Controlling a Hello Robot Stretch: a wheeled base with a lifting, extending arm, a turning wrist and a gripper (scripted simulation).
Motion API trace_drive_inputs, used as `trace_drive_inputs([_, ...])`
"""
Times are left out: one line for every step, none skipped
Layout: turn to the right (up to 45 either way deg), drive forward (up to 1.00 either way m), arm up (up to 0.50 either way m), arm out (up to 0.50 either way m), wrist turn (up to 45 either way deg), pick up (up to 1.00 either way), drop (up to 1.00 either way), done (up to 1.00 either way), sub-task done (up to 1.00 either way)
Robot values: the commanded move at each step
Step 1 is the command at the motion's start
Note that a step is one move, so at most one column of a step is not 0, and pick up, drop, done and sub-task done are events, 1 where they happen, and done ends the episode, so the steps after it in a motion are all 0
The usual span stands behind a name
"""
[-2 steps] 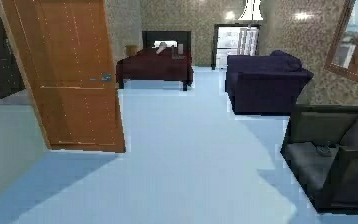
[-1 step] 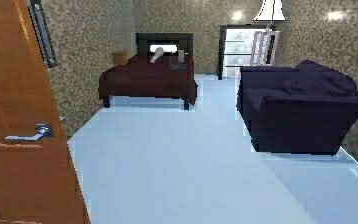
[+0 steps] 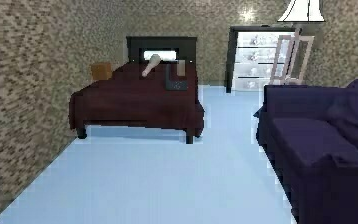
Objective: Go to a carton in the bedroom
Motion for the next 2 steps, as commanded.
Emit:
trace_drive_inputs([-15.0,0.0,0.0,0.0,0.0,0.0,0.0,0.0,0.0])
trace_drive_inputs([0.0,0.2,0.0,0.0,0.0,0.0,0.0,0.0,0.0])
